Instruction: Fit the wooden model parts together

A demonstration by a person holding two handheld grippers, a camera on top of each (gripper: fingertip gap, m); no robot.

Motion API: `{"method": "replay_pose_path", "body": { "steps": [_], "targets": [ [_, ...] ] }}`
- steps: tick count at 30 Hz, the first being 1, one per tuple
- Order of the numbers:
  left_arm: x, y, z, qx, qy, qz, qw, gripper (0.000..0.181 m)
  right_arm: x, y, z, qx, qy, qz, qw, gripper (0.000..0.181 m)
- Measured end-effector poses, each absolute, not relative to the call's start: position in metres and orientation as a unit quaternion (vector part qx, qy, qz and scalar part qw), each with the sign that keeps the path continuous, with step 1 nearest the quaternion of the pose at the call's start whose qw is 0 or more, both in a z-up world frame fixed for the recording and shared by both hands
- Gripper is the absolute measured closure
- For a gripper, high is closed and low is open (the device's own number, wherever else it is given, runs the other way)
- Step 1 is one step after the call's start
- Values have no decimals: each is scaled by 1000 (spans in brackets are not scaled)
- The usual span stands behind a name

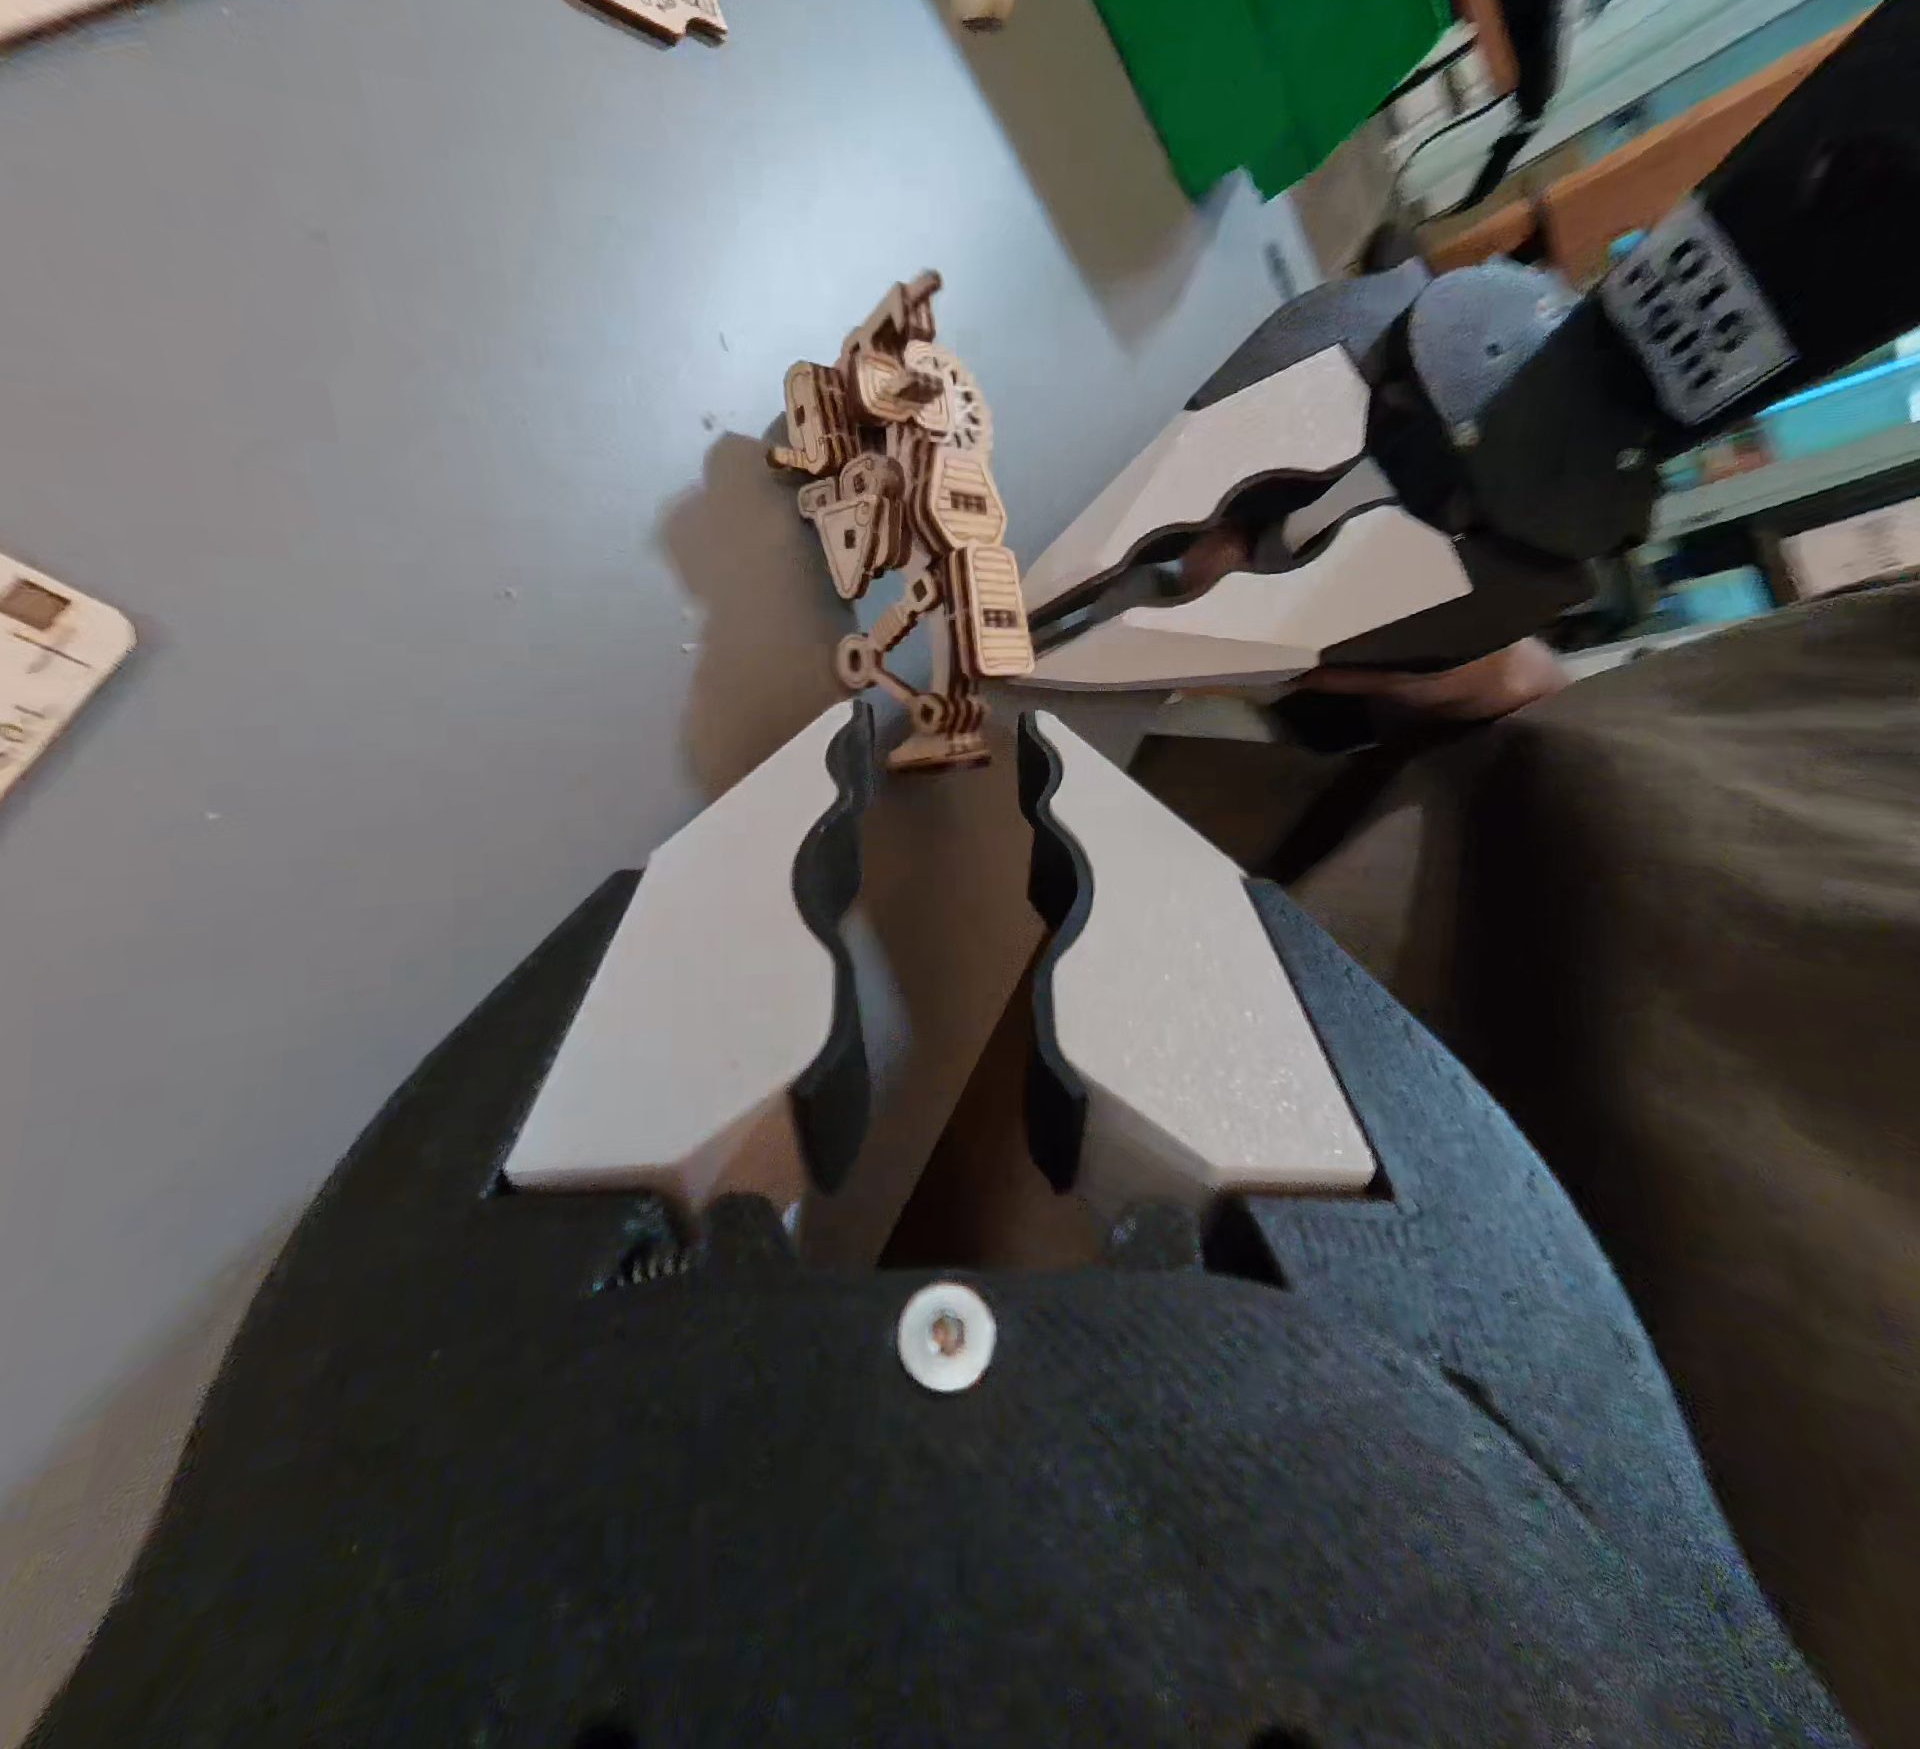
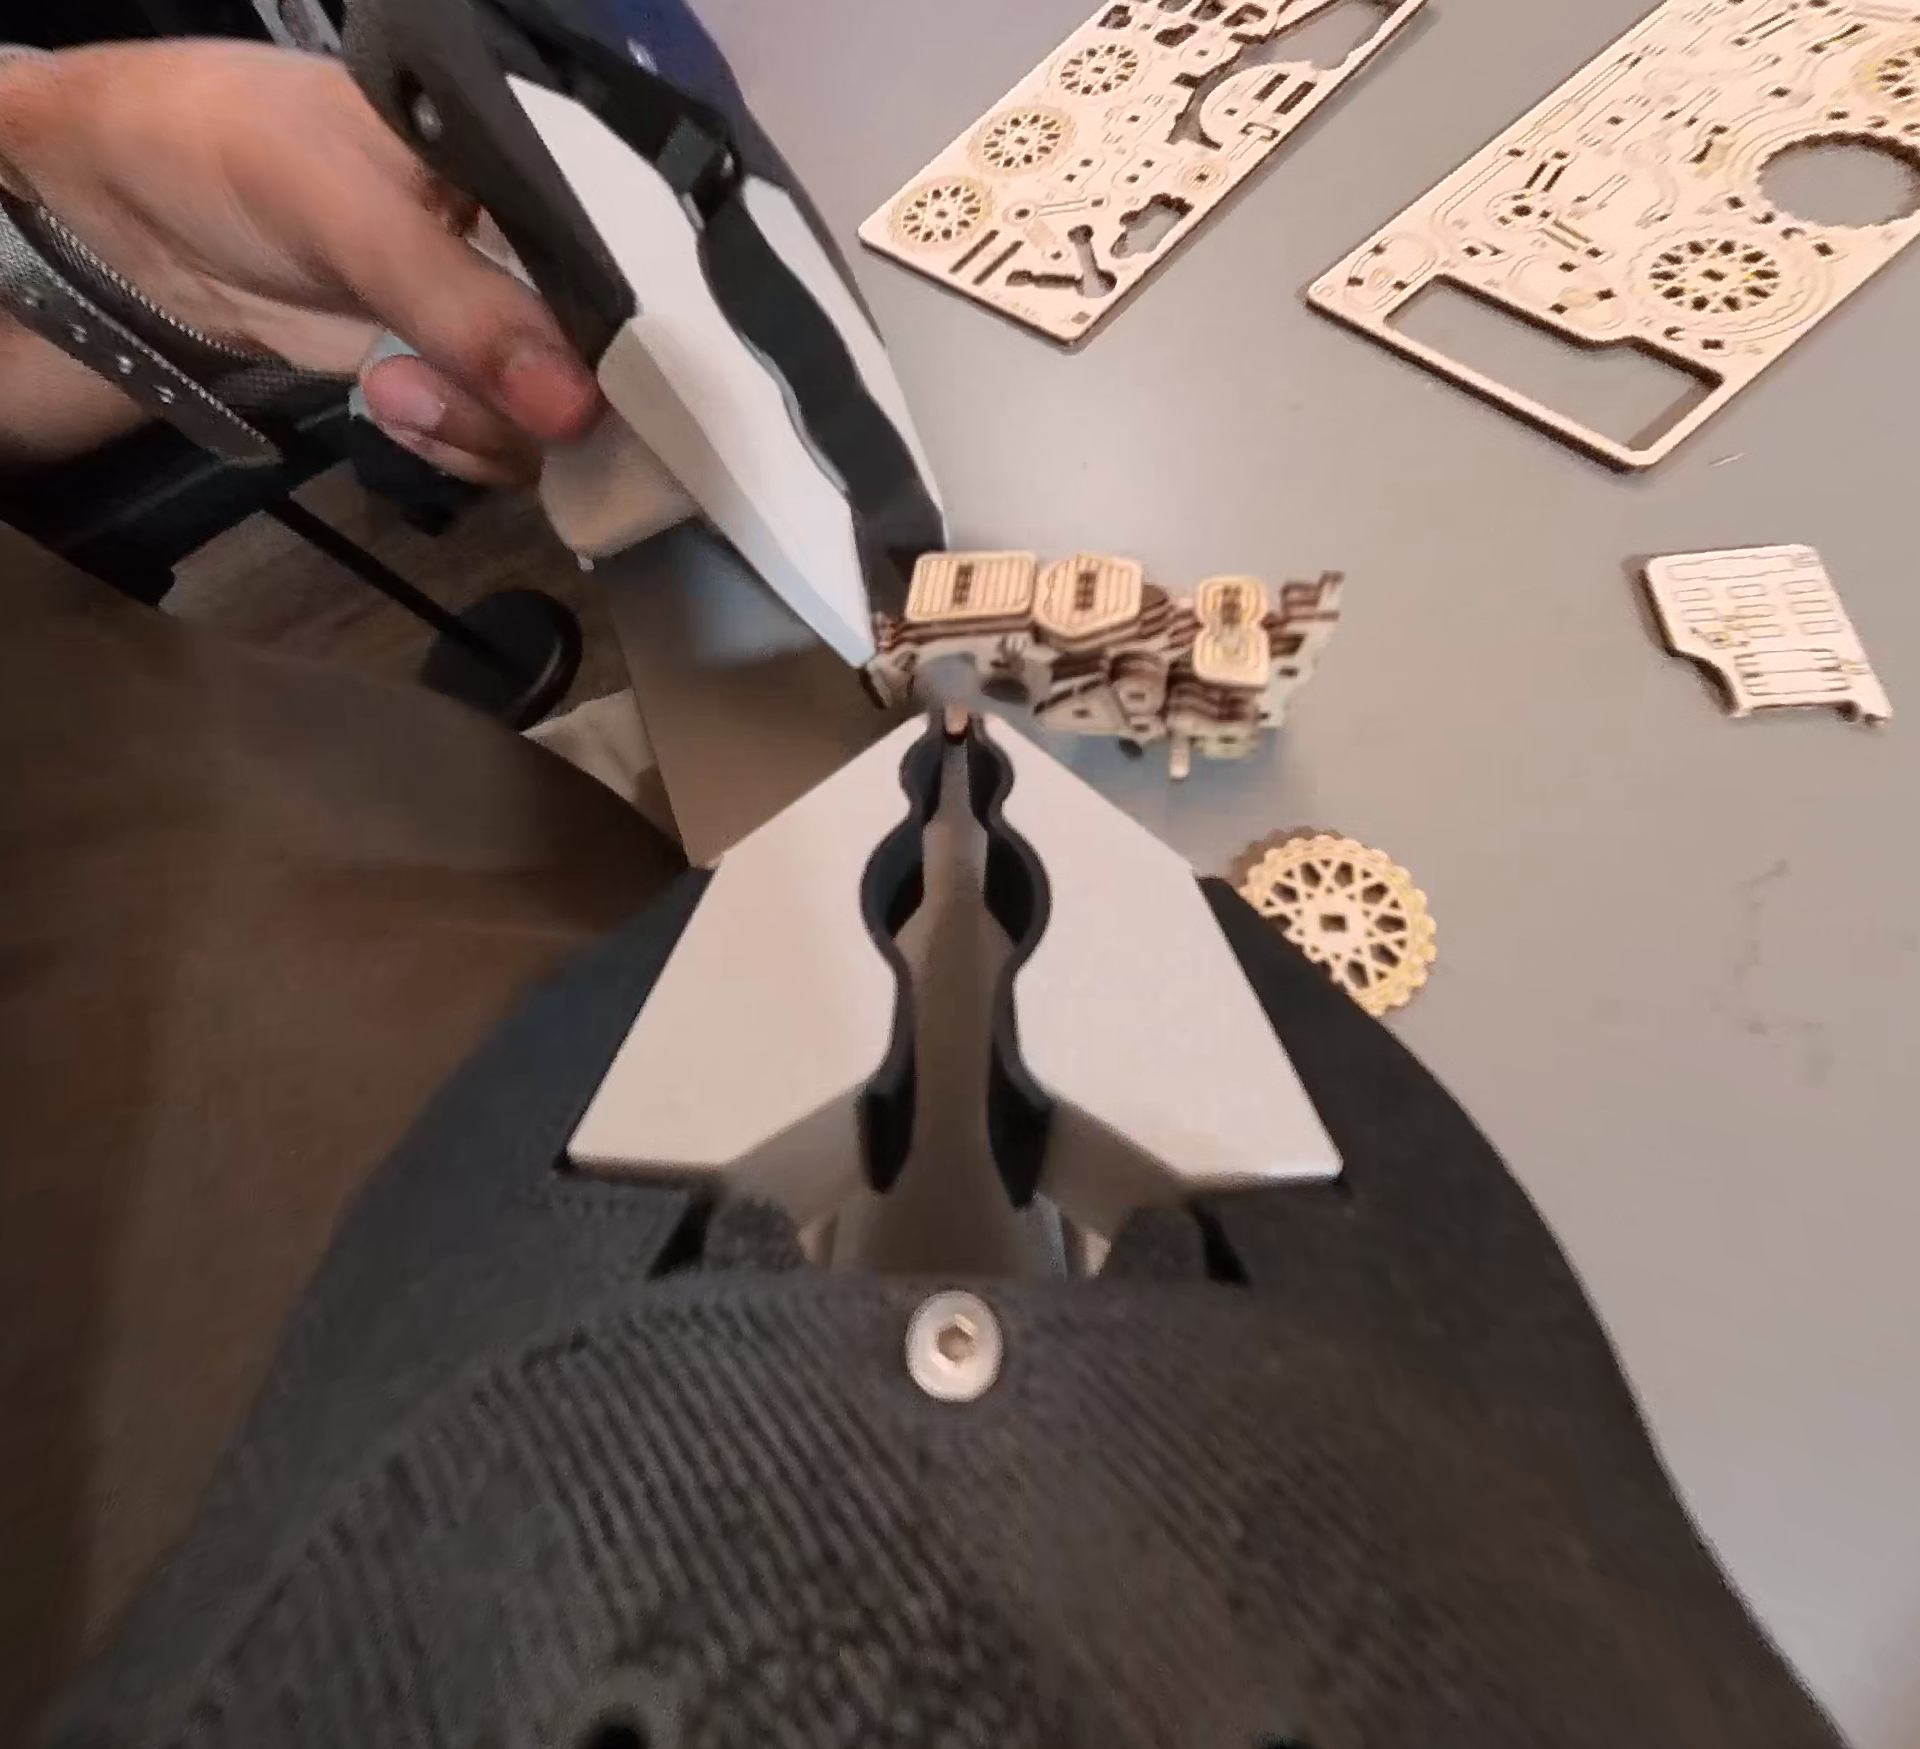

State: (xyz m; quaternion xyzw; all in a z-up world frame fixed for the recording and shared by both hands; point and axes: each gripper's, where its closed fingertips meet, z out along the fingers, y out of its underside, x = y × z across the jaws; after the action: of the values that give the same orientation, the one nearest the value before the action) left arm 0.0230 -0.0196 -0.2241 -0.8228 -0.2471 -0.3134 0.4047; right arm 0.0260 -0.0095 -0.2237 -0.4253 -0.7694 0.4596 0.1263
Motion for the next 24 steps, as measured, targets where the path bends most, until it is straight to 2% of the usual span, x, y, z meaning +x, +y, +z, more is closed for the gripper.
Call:
{"method": "replay_pose_path", "body": {
  "steps": [7,9,10,12,17,24],
  "targets": [
    [21,-16,-230,-880,-203,-186,388,141,26,-8,-224,-431,-766,461,119,179],
    [22,-16,-238,-892,-197,-165,371,144,26,-7,-223,-434,-763,465,118,179],
    [22,-14,-239,-892,-198,-164,372,152,25,-7,-223,-434,-762,466,118,179],
    [25,-11,-237,-881,-210,-190,379,161,25,-7,-223,-435,-761,466,119,179],
    [25,-5,-230,-837,-251,-260,411,167,25,-7,-224,-431,-766,460,123,179],
    [23,-2,-222,-795,-287,-315,432,167,22,1,-224,-438,-764,455,135,179]
  ]
}}
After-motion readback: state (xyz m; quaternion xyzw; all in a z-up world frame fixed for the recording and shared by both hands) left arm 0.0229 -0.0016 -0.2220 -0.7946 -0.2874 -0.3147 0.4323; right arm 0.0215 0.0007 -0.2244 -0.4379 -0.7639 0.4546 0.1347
